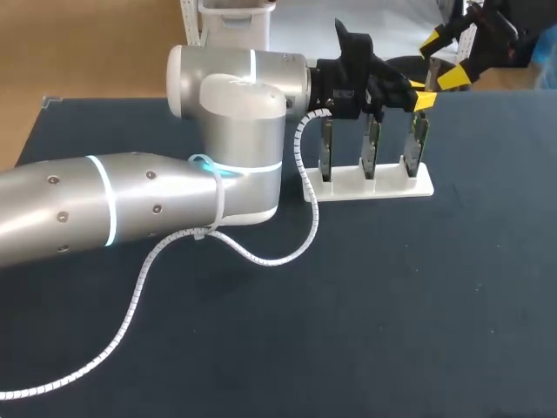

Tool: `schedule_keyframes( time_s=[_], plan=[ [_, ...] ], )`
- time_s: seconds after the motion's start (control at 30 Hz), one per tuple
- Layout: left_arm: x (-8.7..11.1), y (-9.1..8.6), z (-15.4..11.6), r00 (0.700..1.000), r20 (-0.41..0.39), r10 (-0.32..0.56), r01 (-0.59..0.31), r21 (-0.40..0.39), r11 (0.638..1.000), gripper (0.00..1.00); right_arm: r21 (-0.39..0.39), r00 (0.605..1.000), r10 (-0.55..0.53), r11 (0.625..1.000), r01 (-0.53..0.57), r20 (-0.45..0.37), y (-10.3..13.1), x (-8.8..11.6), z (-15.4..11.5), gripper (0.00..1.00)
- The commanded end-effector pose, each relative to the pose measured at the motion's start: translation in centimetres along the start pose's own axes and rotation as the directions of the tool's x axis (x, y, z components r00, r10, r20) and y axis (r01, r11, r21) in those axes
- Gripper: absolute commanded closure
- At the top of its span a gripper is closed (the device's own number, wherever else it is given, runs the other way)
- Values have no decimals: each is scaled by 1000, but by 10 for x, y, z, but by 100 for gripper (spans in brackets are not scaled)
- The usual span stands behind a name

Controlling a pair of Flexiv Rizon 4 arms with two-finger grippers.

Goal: Pick up the optical module with the left hand, and insert it into the network port with the right hand.

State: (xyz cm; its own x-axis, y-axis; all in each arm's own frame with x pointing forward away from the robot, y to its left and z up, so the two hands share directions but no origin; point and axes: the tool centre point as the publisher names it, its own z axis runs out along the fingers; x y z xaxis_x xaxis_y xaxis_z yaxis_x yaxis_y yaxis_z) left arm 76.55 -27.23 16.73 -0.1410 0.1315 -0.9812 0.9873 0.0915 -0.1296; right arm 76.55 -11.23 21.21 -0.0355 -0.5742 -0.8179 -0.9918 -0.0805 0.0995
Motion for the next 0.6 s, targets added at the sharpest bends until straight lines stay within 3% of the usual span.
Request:
schedule_keyframes(
  time_s=[0.03, 0.6],
  plan=[
    [-1, 1, 0, 1000, -3, -1, 1, 2, 1000, 100, -1, 1000, -6, 1000, 6, 0, -2, 0, 1, 100],
    [-1, 1, 0, 1000, -3, -1, 1, 2, 1000, 100, 6, 1000, 2, 1000, -2, -5, -2, 2, 3, 100]
  ],
)
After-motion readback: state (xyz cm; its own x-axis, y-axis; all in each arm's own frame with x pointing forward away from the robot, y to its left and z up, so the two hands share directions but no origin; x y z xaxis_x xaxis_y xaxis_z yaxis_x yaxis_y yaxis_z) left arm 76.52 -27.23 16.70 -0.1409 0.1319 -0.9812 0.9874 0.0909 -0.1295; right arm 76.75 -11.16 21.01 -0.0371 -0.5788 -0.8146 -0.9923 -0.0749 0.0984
